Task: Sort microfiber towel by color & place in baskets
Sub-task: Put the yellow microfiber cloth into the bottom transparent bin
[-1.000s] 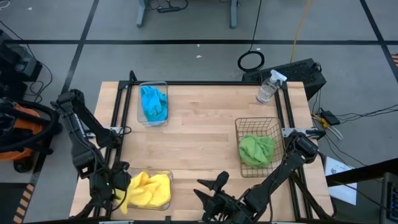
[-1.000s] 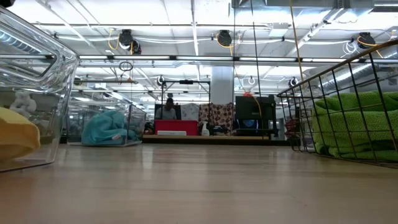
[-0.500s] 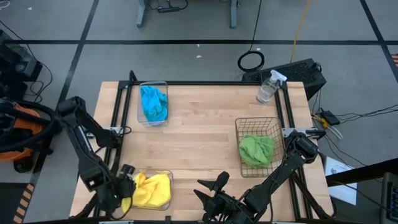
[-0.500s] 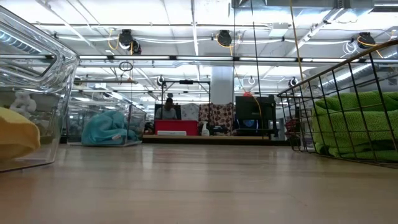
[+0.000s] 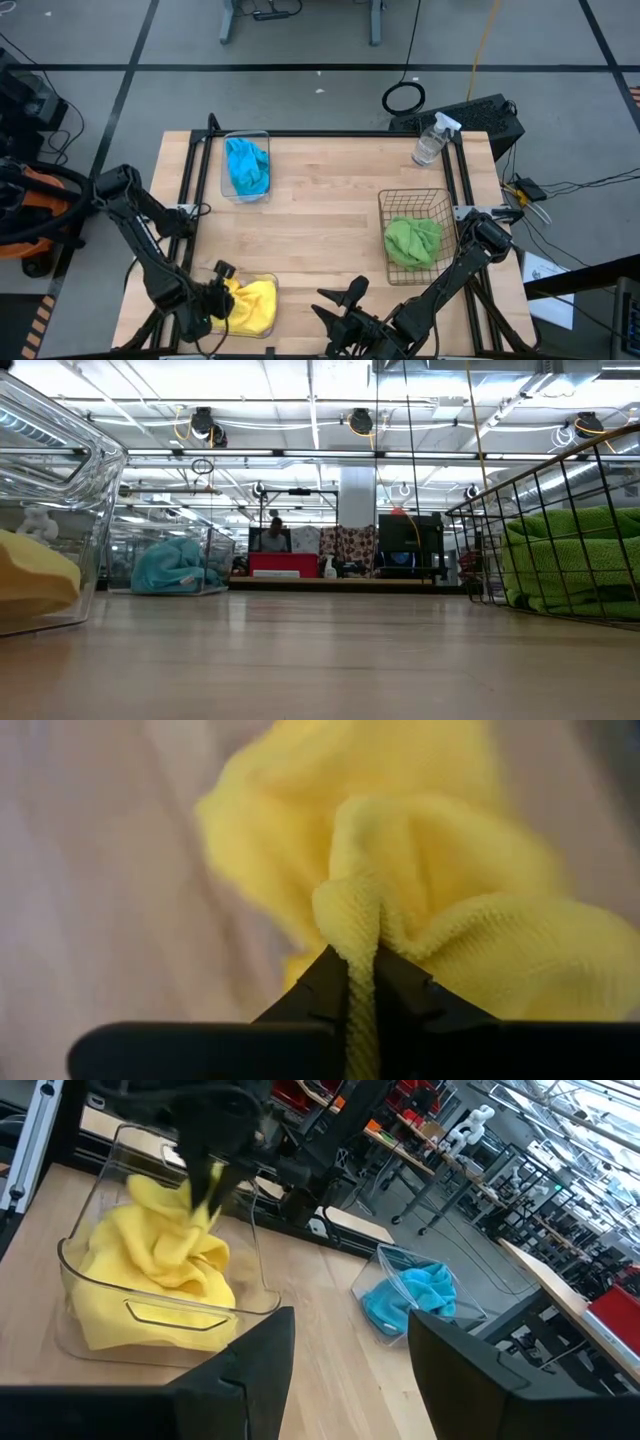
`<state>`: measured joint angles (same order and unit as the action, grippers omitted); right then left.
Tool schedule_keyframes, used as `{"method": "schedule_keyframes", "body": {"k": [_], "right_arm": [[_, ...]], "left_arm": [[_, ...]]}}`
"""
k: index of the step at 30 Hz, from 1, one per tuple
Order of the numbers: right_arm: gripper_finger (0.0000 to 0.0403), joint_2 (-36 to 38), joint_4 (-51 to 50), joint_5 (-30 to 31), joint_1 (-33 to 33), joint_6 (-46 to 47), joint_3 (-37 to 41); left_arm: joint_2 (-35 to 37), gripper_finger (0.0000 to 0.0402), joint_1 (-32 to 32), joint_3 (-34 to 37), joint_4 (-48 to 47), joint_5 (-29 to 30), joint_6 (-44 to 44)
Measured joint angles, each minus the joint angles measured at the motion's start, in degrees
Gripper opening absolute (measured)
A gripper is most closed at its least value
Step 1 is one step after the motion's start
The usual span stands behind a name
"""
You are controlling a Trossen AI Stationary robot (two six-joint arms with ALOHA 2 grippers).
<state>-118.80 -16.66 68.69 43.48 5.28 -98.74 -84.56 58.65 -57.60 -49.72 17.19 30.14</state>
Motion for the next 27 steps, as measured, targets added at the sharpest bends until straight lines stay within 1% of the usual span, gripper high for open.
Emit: {"method": "schedule_keyframes", "body": {"k": [5,7,14,19,25,27], "right_arm": [[0.0187,0.00,-0.51,0.00,0.00,-0.07,0.00],[0.0187,0.00,-0.52,0.00,-0.02,-0.09,0.00],[0.0187,-0.02,-0.57,0.00,0.00,-0.11,0.00],[0.0187,0.00,-0.59,0.00,0.00,-0.04,0.00],[0.0187,-0.01,-0.59,0.00,0.00,0.02,0.00],[0.0187,-0.01,-0.70,0.00,-0.01,0.02,0.00]], "left_arm": [[0.35,0.0036,-0.98,-0.40,-5.66,1.17,6.84],[0.82,0.0041,-0.90,-1.49,-6.30,1.20,8.29],[1.91,0.0095,1.13,-7.35,-6.56,1.65,8.54],[1.91,0.0134,1.97,-10.26,-7.16,6.62,8.03],[1.91,0.0146,2.58,-10.34,-8.26,7.59,8.60],[1.91,0.0146,2.55,-10.34,-9.30,5.97,9.80]]}}
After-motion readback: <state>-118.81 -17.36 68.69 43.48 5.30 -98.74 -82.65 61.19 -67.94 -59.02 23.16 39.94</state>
